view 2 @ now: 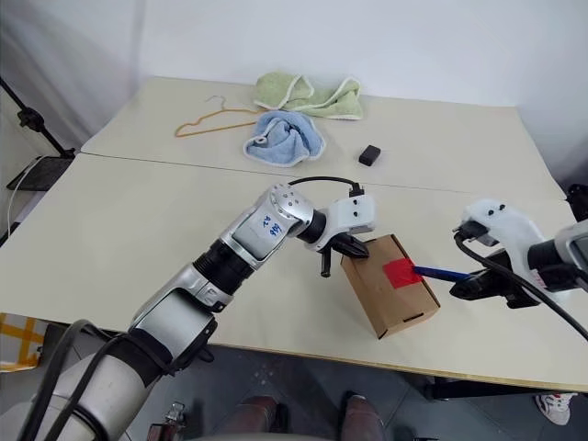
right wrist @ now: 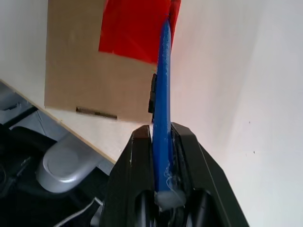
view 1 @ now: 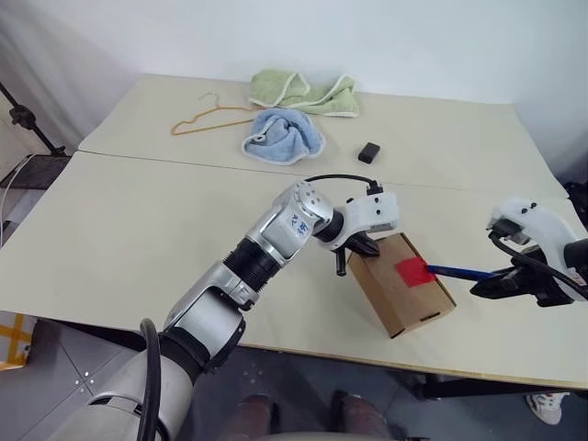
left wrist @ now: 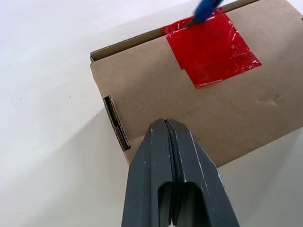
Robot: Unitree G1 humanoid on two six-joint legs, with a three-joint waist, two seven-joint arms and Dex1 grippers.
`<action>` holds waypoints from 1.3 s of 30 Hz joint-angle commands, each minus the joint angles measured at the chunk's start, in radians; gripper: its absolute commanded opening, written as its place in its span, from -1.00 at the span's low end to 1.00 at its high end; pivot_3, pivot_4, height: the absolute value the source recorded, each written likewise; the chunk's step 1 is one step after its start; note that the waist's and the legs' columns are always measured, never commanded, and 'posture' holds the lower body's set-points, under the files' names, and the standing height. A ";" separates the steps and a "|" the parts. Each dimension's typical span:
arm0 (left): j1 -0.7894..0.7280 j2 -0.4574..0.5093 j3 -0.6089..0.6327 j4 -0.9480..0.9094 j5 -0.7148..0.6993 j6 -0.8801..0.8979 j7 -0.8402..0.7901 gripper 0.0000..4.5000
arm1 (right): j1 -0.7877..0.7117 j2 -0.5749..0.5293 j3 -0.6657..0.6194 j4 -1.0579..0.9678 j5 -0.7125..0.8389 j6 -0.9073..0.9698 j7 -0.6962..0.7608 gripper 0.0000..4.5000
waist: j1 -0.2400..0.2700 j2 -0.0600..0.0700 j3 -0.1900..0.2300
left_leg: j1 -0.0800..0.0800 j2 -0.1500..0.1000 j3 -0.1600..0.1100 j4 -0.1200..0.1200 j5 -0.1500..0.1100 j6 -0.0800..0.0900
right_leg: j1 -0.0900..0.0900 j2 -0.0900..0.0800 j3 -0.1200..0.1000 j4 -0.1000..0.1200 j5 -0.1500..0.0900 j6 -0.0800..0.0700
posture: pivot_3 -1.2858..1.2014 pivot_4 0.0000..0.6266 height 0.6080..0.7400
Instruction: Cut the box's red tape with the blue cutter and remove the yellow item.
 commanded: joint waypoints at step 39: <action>0.054 0.020 -0.077 0.122 0.065 -0.003 -0.007 -1.00 | 0.873 0.804 -0.617 -0.034 -0.909 -0.948 0.121 -0.77 | 0.004 0.004 0.000 | 0.003 -0.002 0.002 0.000 0.001 -0.002 | 0.001 0.002 0.001 0.002 0.009 0.018 | 0.03 -0.52 1.00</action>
